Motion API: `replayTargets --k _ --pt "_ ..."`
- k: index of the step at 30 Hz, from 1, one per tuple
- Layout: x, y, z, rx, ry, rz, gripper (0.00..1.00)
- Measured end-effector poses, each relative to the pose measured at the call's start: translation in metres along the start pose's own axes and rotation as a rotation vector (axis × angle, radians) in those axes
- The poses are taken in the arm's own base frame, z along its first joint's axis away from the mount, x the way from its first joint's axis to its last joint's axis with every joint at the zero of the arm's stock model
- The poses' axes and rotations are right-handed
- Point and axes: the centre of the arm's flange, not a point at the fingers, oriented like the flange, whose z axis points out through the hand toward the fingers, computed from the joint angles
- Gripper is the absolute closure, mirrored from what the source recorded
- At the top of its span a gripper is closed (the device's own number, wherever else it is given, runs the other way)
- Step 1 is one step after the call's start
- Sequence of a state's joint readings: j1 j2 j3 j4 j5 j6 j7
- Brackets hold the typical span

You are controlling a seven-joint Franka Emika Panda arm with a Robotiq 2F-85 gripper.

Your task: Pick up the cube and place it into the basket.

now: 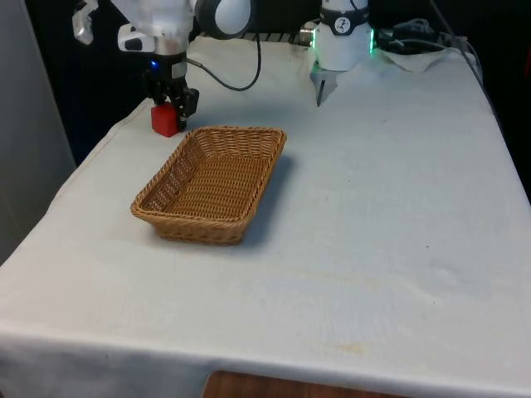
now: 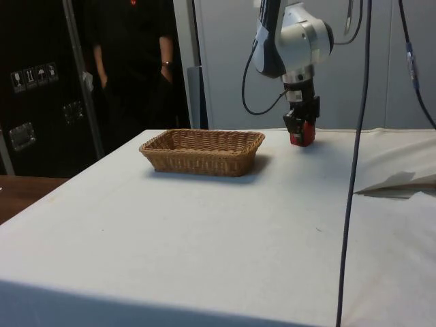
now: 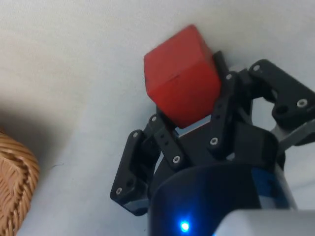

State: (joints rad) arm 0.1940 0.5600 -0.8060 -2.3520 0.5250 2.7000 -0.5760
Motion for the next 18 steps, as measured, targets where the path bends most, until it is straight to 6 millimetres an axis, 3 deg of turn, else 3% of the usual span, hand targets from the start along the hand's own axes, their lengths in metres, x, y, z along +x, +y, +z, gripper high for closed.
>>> replayTargets --k 9,18 --pt "0.002 0.001 -0.001 0.001 0.001 0.002 0.98" --pt "0.014 0.004 -0.025 0.023 0.032 -0.002 0.98"
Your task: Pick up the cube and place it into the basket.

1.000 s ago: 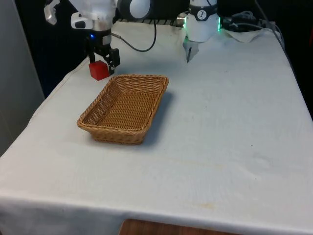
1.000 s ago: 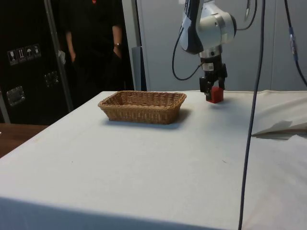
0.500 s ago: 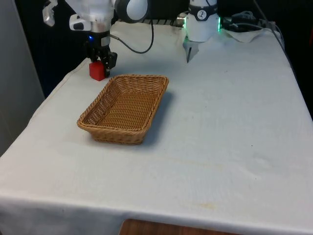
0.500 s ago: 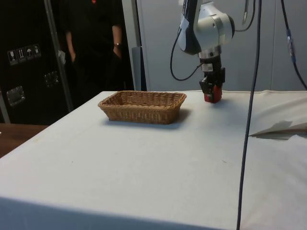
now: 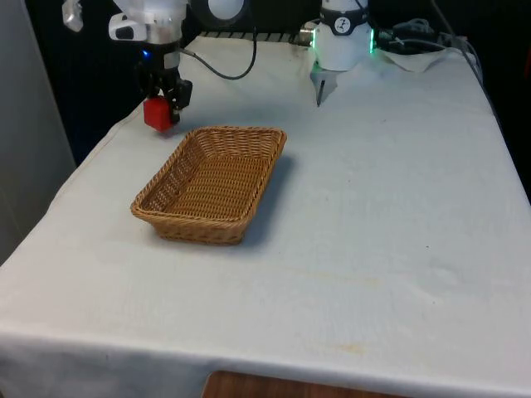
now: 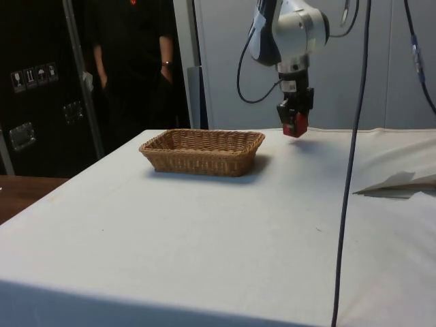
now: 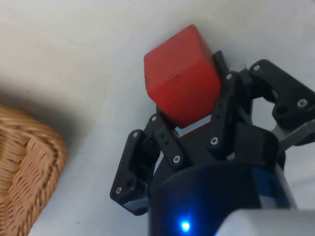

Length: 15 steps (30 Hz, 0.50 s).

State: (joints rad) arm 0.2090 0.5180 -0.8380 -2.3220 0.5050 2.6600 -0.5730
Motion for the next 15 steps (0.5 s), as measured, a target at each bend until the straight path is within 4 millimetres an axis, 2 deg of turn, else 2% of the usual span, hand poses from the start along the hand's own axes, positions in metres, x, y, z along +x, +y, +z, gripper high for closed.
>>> replayTargets --k 11,15 --pt "0.025 -0.006 -0.033 0.016 0.024 -0.007 0.98" --pt "0.032 -0.010 -0.038 0.018 0.028 -0.007 0.98"
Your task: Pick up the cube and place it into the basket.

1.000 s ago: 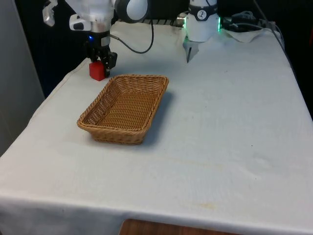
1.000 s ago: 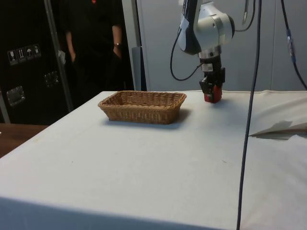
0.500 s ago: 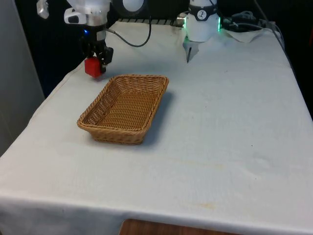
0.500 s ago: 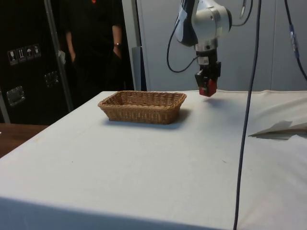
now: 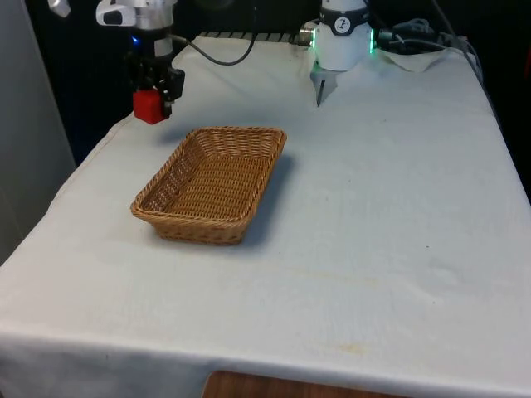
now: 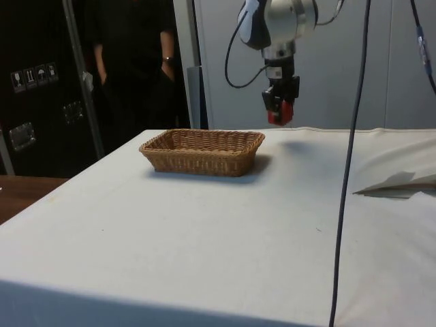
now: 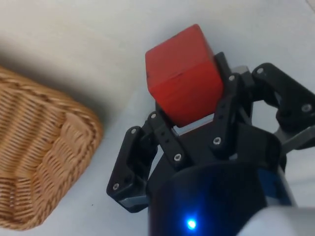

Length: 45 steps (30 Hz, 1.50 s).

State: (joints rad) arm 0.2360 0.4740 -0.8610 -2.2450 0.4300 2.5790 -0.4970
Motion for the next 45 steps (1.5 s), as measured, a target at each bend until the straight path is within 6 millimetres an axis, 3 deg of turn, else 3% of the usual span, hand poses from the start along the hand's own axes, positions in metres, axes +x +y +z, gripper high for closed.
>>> replayTargets --k 21,32,45 --pt "0.056 -0.036 -0.038 0.014 0.041 -0.010 0.98" --pt "0.080 -0.065 -0.044 0.000 0.062 -0.016 0.98" --pt "0.094 -0.096 -0.046 0.008 0.075 -0.028 0.98"
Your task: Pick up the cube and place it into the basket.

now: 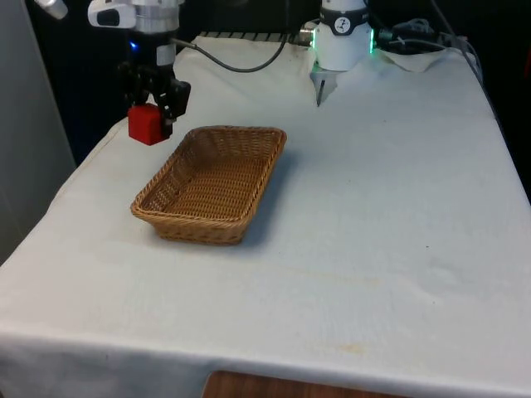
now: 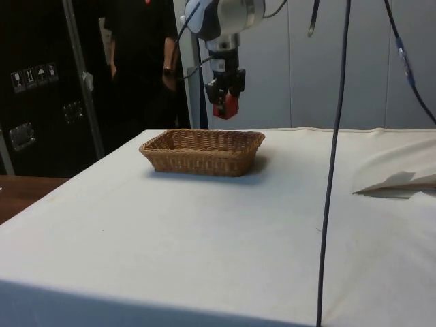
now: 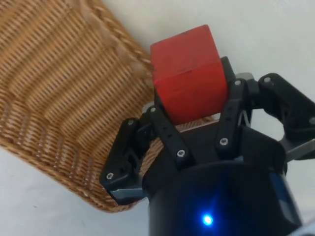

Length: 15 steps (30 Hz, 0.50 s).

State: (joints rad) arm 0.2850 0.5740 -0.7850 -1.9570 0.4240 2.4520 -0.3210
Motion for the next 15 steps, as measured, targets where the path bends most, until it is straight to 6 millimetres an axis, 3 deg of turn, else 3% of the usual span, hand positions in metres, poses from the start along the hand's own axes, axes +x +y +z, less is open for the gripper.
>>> replayTargets --k 15 --pt "0.009 -0.044 0.002 0.033 0.005 -0.005 0.98"
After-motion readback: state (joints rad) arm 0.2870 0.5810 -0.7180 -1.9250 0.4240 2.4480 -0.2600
